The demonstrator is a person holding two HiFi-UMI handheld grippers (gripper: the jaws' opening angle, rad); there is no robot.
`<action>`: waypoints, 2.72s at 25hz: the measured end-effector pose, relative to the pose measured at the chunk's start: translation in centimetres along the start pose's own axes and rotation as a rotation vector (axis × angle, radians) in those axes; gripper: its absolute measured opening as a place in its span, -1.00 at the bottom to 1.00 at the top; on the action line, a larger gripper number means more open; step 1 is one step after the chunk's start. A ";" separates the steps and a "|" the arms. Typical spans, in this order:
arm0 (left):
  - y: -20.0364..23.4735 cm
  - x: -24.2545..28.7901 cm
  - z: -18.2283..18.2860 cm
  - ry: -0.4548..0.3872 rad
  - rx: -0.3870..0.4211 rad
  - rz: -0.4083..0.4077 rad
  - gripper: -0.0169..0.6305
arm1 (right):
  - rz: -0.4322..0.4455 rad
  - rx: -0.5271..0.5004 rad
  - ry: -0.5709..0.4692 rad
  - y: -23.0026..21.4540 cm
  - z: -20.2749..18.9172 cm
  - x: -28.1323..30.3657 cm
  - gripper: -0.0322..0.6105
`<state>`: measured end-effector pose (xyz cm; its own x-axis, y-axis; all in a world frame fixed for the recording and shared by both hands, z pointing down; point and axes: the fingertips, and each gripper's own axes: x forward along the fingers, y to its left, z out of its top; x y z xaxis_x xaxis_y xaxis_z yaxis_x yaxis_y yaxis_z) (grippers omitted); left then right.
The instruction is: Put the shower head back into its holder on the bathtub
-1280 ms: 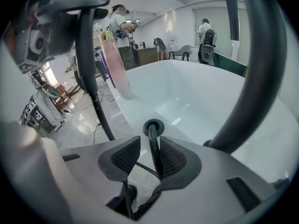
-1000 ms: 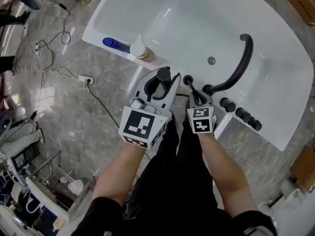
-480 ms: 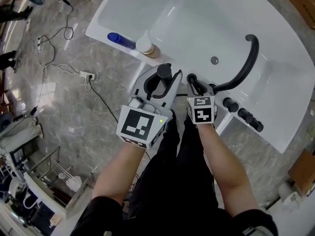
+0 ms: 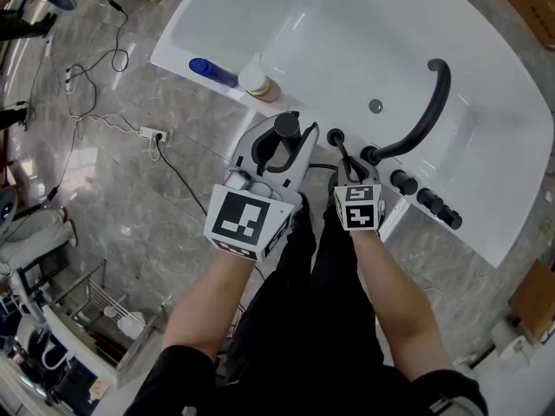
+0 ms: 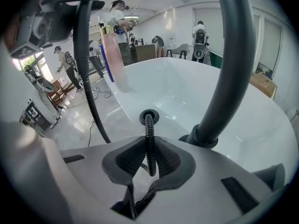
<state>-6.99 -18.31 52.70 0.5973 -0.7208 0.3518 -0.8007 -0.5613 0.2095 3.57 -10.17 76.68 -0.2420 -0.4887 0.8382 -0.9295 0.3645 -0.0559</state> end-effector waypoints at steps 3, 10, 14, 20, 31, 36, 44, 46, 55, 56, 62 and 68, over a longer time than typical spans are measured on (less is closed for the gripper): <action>-0.4 -0.6 2.0 -0.018 0.015 -0.007 -0.57 | 0.008 0.009 -0.006 0.4 1.7 -0.1 -0.69; -1.1 -2.9 7.8 -0.080 0.043 -0.014 -0.57 | 0.046 0.036 0.017 0.9 4.9 -1.0 -0.57; -1.3 -3.1 9.4 -0.117 0.030 -0.013 -0.57 | 0.051 0.015 0.078 0.8 2.5 -1.5 -0.47; -1.0 -3.2 8.7 -0.111 0.021 -0.021 -0.57 | 0.016 0.028 0.112 0.1 -0.2 -0.3 -0.63; -1.9 -5.8 14.2 -0.179 0.055 -0.039 -0.57 | 0.011 0.059 0.120 -0.3 -0.2 -0.7 -0.68; -1.9 -6.5 13.8 -0.180 0.051 -0.036 -0.57 | 0.012 0.065 0.069 0.6 3.1 -0.9 -0.68; -3.0 -9.0 14.5 -0.157 0.069 -0.034 -0.57 | 0.029 0.043 -0.044 1.6 8.7 -7.5 -0.63; -3.2 -9.9 14.9 -0.150 0.072 -0.027 -0.57 | 0.030 0.054 -0.087 1.4 10.1 -10.6 -0.65; -4.5 -11.5 18.9 -0.193 0.089 -0.034 -0.57 | 0.019 0.104 -0.306 -1.2 15.7 -22.6 -0.82; -4.9 -11.6 19.5 -0.200 0.091 -0.039 -0.57 | 0.014 0.112 -0.329 -1.5 16.3 -23.8 -0.85; -7.2 -12.0 23.5 -0.242 0.109 -0.046 -0.57 | 0.021 0.126 -0.447 -3.2 19.6 -30.1 -0.86; -10.1 -12.7 26.0 -0.273 0.123 -0.054 -0.57 | 0.028 0.112 -0.555 -5.1 23.1 -34.8 -0.86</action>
<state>-5.27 -14.04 22.34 0.6425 -0.7619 0.0813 -0.7658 -0.6348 0.1032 10.28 -13.28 35.26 -0.3487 -0.8345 0.4266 -0.9372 0.3117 -0.1564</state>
